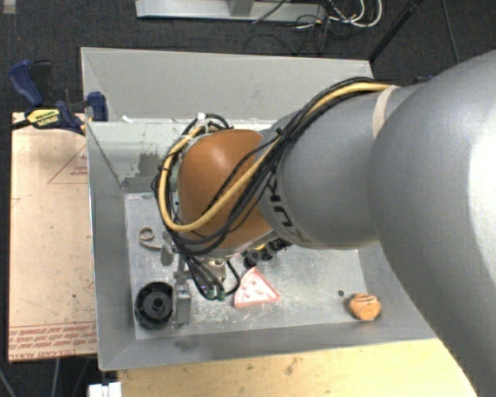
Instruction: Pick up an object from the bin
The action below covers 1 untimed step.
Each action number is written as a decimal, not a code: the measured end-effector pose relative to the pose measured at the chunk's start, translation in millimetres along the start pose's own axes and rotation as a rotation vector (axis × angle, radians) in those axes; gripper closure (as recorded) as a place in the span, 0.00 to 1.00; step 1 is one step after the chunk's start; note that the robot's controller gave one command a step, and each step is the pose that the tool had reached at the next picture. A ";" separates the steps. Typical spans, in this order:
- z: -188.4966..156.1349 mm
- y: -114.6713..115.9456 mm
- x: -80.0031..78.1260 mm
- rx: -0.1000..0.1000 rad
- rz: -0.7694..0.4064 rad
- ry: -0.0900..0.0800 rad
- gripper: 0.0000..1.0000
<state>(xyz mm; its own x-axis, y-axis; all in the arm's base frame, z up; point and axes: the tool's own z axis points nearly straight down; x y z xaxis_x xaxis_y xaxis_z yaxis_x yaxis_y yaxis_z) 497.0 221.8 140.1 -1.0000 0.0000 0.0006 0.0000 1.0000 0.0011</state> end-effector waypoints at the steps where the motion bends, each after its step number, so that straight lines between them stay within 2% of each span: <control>1: 37.2 7.0 -0.5 -0.001 -0.077 -0.005 0.00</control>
Offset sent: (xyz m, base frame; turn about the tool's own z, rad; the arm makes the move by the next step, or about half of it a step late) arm 0.0063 0.0096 -0.0701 -0.3767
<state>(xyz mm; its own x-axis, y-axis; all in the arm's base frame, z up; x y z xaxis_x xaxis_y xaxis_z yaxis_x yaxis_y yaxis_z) 497.5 228.8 103.0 -0.9971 -0.0766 -0.0041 -0.0766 0.9971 0.0020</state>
